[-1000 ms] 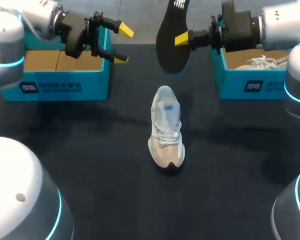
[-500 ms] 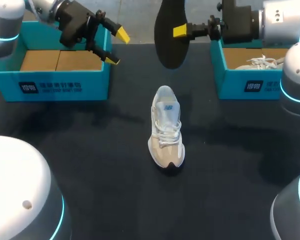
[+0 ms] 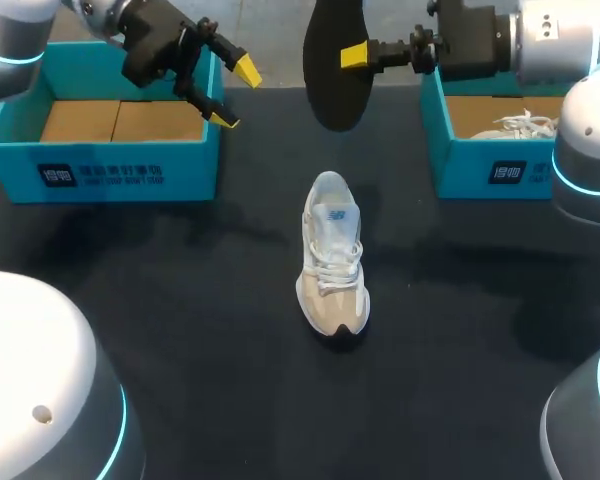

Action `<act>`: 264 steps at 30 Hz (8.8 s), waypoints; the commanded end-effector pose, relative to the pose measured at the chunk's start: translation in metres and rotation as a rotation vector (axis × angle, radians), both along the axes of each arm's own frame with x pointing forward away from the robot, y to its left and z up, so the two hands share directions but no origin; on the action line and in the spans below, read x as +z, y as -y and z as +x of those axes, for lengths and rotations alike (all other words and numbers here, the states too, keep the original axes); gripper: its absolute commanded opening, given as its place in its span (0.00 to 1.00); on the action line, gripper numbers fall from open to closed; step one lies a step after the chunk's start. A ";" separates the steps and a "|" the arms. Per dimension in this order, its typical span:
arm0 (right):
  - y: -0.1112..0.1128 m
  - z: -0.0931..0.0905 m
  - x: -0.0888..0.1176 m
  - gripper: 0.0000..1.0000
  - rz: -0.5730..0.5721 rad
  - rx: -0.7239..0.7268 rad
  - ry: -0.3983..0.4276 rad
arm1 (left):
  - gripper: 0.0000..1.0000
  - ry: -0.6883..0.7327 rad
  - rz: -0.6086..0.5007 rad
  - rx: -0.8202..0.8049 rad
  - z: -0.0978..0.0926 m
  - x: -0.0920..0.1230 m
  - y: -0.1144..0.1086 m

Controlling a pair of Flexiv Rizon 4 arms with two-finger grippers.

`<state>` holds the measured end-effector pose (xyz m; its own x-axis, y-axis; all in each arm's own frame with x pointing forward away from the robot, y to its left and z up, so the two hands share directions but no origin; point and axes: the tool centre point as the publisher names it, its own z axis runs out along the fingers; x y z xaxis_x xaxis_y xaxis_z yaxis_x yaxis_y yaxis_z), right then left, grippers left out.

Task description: Take the shoe out of the shoebox, open the shoe tongue, remove and reinsert the insole, then place the shoe into the shoebox

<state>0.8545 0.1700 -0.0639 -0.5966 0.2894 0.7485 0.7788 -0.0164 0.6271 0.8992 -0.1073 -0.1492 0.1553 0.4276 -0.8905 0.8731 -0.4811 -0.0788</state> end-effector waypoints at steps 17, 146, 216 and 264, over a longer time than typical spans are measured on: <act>-0.001 0.000 0.000 0.00 -0.002 -0.002 -0.001 | 1.00 0.000 0.003 -0.004 0.001 0.000 0.000; -0.010 0.055 -0.235 0.00 0.051 0.178 0.305 | 1.00 0.040 0.121 0.227 0.022 -0.122 0.024; -0.004 0.011 -0.280 0.00 0.004 0.200 0.214 | 1.00 0.040 0.121 0.227 0.022 -0.122 0.024; 0.002 0.009 -0.279 0.00 -0.125 0.331 0.127 | 1.00 0.040 0.121 0.227 0.022 -0.122 0.024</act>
